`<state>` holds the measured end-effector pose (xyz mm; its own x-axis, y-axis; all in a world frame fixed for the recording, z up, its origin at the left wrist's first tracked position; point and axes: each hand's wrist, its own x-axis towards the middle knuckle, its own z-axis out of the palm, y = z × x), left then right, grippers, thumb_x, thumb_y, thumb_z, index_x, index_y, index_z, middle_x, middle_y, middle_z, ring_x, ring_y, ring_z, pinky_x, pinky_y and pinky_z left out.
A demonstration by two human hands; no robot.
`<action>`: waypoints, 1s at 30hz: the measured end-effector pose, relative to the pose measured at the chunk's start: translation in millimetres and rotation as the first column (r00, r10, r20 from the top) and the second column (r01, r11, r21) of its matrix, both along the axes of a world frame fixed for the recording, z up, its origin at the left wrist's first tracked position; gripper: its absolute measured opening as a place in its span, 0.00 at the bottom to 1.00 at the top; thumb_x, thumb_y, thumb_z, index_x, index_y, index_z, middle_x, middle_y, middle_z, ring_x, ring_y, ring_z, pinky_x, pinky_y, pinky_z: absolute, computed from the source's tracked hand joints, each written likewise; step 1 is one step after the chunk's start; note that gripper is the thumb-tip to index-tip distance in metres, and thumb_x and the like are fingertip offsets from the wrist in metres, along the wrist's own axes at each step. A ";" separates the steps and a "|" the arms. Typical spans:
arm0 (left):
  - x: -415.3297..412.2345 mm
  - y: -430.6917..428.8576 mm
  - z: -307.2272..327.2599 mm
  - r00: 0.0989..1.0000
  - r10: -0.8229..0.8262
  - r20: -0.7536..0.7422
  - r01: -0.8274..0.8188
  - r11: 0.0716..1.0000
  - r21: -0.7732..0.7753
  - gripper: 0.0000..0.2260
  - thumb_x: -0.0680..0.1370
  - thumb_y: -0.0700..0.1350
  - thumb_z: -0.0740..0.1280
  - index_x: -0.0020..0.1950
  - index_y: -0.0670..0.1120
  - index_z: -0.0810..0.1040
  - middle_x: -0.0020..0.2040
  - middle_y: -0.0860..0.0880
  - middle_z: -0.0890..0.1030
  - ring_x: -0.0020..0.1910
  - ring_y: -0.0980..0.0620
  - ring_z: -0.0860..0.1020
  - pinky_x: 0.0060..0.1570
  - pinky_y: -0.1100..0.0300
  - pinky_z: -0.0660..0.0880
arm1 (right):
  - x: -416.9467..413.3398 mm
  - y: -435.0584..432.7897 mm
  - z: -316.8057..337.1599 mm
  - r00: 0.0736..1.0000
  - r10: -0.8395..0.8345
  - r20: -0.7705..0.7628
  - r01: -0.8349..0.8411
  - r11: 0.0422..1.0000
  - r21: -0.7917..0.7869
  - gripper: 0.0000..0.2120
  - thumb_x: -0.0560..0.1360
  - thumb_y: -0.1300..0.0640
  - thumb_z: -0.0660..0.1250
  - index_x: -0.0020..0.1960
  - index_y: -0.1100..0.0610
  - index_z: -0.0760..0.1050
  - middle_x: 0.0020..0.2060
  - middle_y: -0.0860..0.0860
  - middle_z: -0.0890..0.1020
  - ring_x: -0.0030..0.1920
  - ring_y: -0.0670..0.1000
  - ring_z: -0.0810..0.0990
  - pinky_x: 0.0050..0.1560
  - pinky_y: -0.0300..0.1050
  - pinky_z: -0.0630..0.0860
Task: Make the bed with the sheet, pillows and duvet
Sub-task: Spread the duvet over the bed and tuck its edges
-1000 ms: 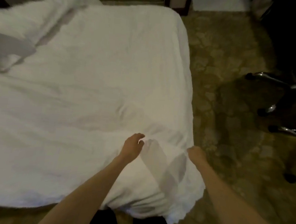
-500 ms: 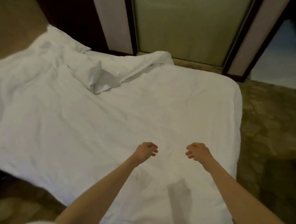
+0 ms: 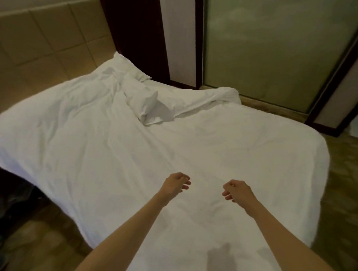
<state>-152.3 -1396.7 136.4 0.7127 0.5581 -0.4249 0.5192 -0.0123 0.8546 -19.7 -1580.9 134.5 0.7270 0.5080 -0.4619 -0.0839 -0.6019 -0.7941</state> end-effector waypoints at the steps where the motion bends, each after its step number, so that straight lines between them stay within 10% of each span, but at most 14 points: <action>1: 0.8 -12.8 -2.9 1.000 0.022 -0.004 -0.022 1.000 0.000 0.08 0.80 0.41 0.59 0.52 0.43 0.78 0.49 0.45 0.82 0.44 0.50 0.80 0.42 0.61 0.72 | 3.4 -13.0 0.0 1.000 0.005 0.002 -0.005 1.000 -0.002 0.07 0.77 0.59 0.63 0.44 0.60 0.78 0.41 0.58 0.83 0.35 0.52 0.79 0.36 0.39 0.72; 16: 76.3 -290.0 -5.0 0.983 0.179 0.044 -0.174 0.980 -0.101 0.08 0.80 0.41 0.59 0.54 0.44 0.77 0.50 0.46 0.82 0.45 0.51 0.79 0.43 0.60 0.73 | 107.0 -285.8 8.8 0.998 -0.029 -0.058 0.025 0.997 -0.069 0.06 0.79 0.59 0.61 0.47 0.60 0.76 0.42 0.56 0.83 0.39 0.53 0.80 0.38 0.42 0.74; 30: 178.8 -291.6 13.4 0.968 0.232 0.101 -0.227 0.972 -0.054 0.09 0.79 0.40 0.59 0.54 0.43 0.77 0.49 0.47 0.82 0.44 0.51 0.80 0.43 0.60 0.73 | 207.5 -276.5 41.7 1.000 -0.015 0.009 0.014 0.997 0.077 0.07 0.79 0.59 0.60 0.48 0.58 0.76 0.43 0.56 0.82 0.41 0.53 0.81 0.49 0.48 0.76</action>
<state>26.5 -1688.3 149.8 0.6095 0.6954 -0.3806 0.4107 0.1336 0.9019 187.8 -1857.4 176.2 0.7389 0.5310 -0.4148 -0.0842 -0.5380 -0.8387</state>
